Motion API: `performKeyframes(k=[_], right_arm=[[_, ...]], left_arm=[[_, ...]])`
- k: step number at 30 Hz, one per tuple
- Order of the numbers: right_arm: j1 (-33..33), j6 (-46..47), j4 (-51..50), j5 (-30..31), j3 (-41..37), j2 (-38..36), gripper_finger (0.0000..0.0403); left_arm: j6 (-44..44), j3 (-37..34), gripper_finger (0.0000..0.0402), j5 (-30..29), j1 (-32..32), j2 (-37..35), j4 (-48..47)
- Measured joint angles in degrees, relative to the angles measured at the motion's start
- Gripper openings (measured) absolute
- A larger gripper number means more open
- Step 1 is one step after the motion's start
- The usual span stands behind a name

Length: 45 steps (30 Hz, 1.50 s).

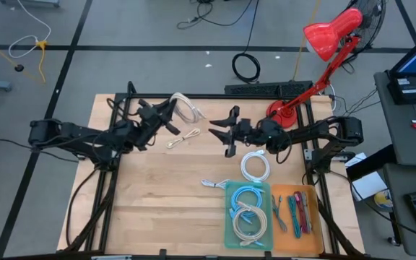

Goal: Pick & Place USB Port
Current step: Put the brown charger cable into the blue bin

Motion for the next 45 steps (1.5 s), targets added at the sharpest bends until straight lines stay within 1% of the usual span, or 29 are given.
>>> performKeyframes(k=[4,7,16,22,24,27,28,30,33,37,39,42,45], right_arm=[[0.02,-0.45,1.21,0.02,0.00,0.00,0.0121],[0.02,-0.95,1.21,0.02,0.00,0.00,0.0121],[0.11,-0.43,0.33,-0.07,0.00,0.00,0.0121],[0.11,-2.21,0.07,0.34,0.00,0.00,0.0121],[0.44,-4.20,1.03,4.17,0.00,0.00,0.0121],[1.62,-8.10,1.02,16.21,0.34,0.02,0.0121],[1.91,-9.43,1.05,19.12,0.44,0.02,0.0121],[2.37,-11.62,1.26,22.46,0.60,0.02,0.0121],[2.60,-13.02,1.24,24.13,0.89,0.02,0.0121],[2.54,-14.56,0.42,28.49,1.90,0.02,0.0117],[2.49,-15.52,0.37,29.96,2.34,0.02,0.0112],[2.43,-17.65,0.80,30.36,2.65,0.02,0.0099],[2.45,-20.41,0.67,32.01,3.30,0.02,0.0085]], left_arm=[[-1.20,0.02,0.0027,3.94,1.03,3.89,6.39],[-1.96,1.02,0.0027,5.44,1.08,7.01,8.66],[-1.30,5.73,0.0027,7.37,0.39,12.56,8.15],[-0.05,8.44,0.0027,6.25,0.03,15.03,7.15],[-0.02,9.22,0.0027,4.69,0.01,15.94,7.24],[0.13,9.87,0.0027,2.17,0.06,16.21,6.84],[0.18,10.00,0.0027,1.73,0.04,16.16,6.79],[0.64,10.01,0.0027,1.25,-0.13,16.16,6.84],[2.05,10.01,0.0027,2.37,-0.89,16.16,7.40],[4.82,10.01,0.0026,10.19,-2.38,16.16,7.01],[6.60,10.01,0.0014,12.98,-3.79,16.16,5.57],[8.91,10.01,0.0010,13.63,-6.27,16.16,4.27],[11.96,10.01,0.0010,11.97,-9.43,16.16,4.29]])
